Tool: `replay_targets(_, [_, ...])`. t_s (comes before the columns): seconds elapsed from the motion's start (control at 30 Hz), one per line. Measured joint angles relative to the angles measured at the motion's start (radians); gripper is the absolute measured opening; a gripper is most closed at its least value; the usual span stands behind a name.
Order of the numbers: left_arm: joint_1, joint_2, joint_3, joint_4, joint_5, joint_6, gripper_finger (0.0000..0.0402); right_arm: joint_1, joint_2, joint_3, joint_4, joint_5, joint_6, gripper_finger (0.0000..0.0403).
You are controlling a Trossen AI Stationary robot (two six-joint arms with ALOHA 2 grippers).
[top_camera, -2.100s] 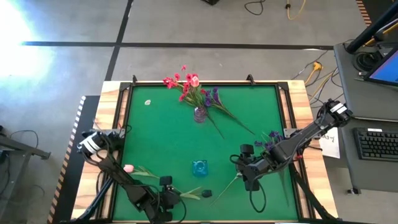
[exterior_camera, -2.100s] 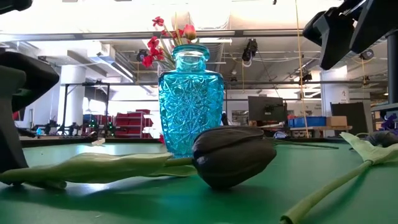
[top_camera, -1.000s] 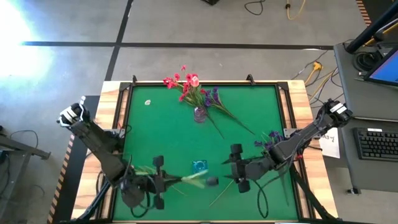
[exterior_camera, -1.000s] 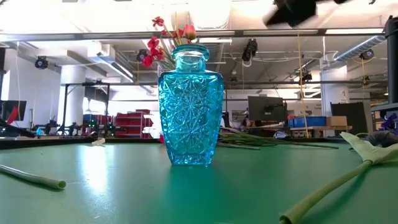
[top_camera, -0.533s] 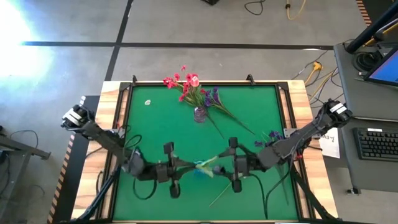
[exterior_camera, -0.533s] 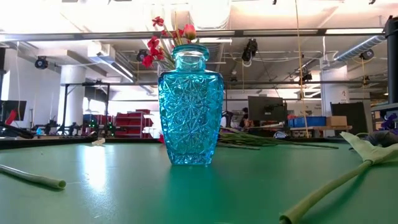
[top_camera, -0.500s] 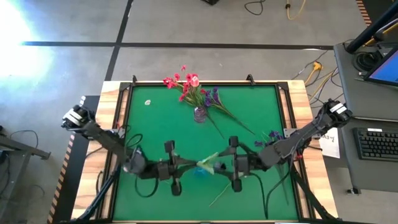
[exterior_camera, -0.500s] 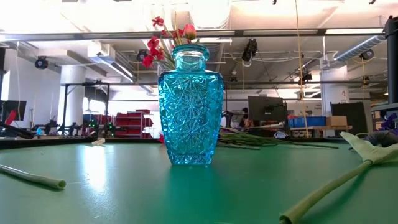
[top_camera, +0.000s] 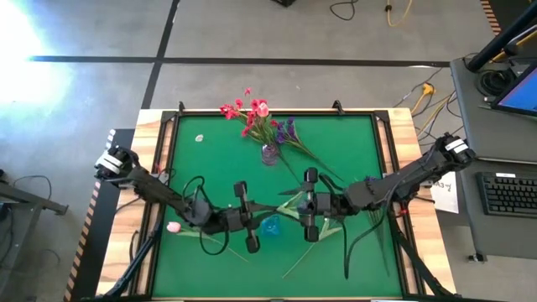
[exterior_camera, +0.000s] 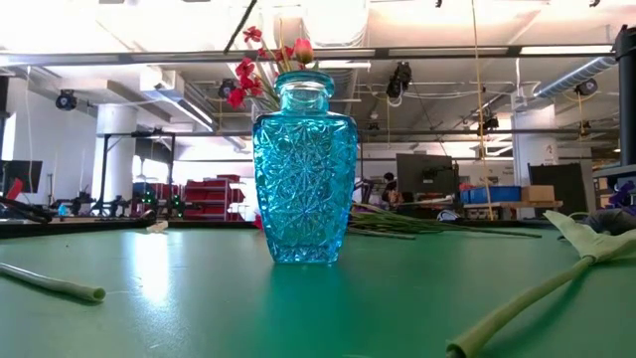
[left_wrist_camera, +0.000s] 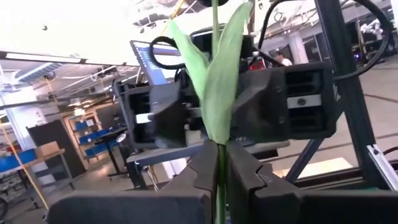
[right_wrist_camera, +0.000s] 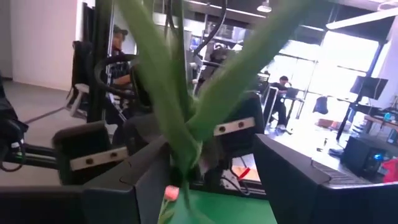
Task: Sort flowers into vase by color
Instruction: Put the left black tulip into the blue vase
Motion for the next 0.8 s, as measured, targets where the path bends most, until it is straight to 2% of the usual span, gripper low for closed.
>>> replay_targets(0.17, [0.008,0.022,0.030,-0.001,-0.020,0.000,0.0000,-0.009,0.000,0.000,0.000,0.000,-0.006,0.0186])
replay_targets(0.33, [0.008,0.023,0.035,0.005,-0.038,-0.014,0.0000,-0.009,0.000,0.000,-0.001,-0.003,-0.015,0.0106])
replay_targets(0.5, [0.007,0.023,0.035,0.009,-0.106,-0.028,0.0001,-0.010,0.000,0.000,-0.001,0.000,-0.024,0.0027])
replay_targets(0.63, [0.002,0.021,0.035,0.007,-0.105,-0.055,0.0024,-0.009,0.000,0.000,-0.001,-0.001,-0.019,0.0021])
replay_targets(0.8, [-0.007,0.016,0.035,-0.003,-0.131,-0.110,0.0090,-0.009,0.000,0.000,-0.002,-0.002,-0.008,0.0022])
